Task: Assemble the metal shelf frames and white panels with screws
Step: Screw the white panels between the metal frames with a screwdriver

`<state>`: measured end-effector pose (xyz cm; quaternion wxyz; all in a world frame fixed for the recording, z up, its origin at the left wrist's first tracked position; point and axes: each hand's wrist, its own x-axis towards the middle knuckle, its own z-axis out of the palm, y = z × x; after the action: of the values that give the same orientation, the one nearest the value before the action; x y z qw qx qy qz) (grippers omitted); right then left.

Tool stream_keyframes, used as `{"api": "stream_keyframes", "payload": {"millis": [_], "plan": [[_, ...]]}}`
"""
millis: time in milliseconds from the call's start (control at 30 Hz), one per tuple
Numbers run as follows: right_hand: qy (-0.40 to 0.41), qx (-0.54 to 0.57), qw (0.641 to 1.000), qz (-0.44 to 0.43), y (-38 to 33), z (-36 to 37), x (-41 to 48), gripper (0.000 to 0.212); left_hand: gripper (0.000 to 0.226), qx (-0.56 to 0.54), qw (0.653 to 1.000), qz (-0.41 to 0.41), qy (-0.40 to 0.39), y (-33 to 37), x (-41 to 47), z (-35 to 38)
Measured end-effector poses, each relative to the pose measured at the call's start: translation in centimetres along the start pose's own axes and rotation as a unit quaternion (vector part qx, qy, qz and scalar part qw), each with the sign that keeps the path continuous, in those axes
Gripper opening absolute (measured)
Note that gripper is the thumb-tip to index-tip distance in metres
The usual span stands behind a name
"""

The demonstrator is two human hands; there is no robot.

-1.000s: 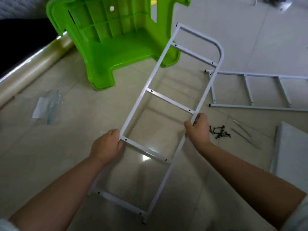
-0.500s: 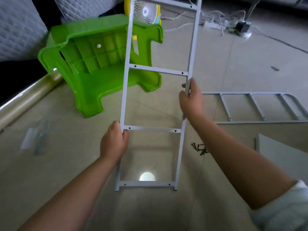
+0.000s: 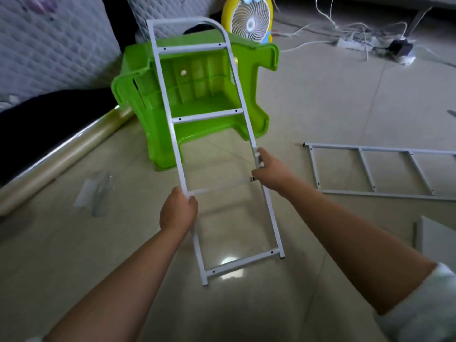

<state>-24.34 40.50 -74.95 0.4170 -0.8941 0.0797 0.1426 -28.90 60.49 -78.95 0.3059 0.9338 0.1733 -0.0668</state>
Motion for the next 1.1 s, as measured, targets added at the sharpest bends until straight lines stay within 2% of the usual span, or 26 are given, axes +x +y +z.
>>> {"api": "stream_keyframes", "payload": {"millis": [67, 133, 233, 300, 400, 533, 667, 733, 800, 867, 1000, 1100], "plan": [[-0.018, 0.030, 0.999, 0.033, 1.7, 1.1, -0.4, 0.047, 0.024, 0.033, 0.998, 0.000, -0.060, -0.9, 0.1, 0.5], [-0.033, 0.049, 0.998, 0.034, 3.1, 2.0, -0.4, 0.042, 0.026, 0.046, 0.996, -0.007, -0.075, -1.3, -0.1, 0.8], [-0.046, 0.053, 0.997, 0.020, 4.2, 2.5, -0.2, 0.050, 0.033, 0.077, 0.996, -0.008, -0.043, -0.5, -0.9, 1.3], [-0.058, 0.027, 0.998, 0.009, 5.0, 2.5, 0.0, 0.052, 0.049, 0.100, 0.995, 0.013, -0.009, 0.5, -1.9, 1.7], [-0.067, -0.033, 0.997, 0.020, 6.7, 1.9, -0.2, 0.058, 0.054, 0.169, 0.980, 0.107, 0.008, 2.2, -3.0, 2.3], [-0.055, -0.172, 0.983, 0.031, 10.7, -1.7, -2.1, 0.053, 0.041, 0.260, 0.938, 0.224, -0.047, 4.7, -3.7, 4.0], [-0.064, -0.270, 0.956, 0.098, 17.6, -7.1, -6.1, 0.048, 0.017, 0.276, 0.870, 0.405, -0.061, 7.6, -5.3, 7.8], [-0.081, -0.299, 0.940, 0.142, 21.5, -10.9, -8.7, 0.047, 0.030, 0.286, 0.843, 0.447, -0.084, 8.9, -6.5, 9.4], [-0.031, -0.294, 0.931, 0.212, 25.7, -15.3, -11.2, 0.047, 0.039, 0.302, 0.818, 0.479, -0.100, 10.9, -8.0, 10.5], [0.067, -0.269, 0.912, 0.301, 30.0, -18.7, -14.2, 0.043, 0.038, 0.324, 0.800, 0.488, -0.124, 12.9, -9.6, 11.7], [0.137, -0.205, 0.867, 0.432, 36.2, -18.5, -20.6, 0.025, 0.034, 0.392, 0.773, 0.457, -0.199, 16.6, -11.9, 17.0], [0.208, -0.131, 0.863, 0.441, 38.1, -16.9, -22.1, 0.050, 0.032, 0.385, 0.757, 0.465, -0.250, 18.7, -15.0, 21.8]]}}
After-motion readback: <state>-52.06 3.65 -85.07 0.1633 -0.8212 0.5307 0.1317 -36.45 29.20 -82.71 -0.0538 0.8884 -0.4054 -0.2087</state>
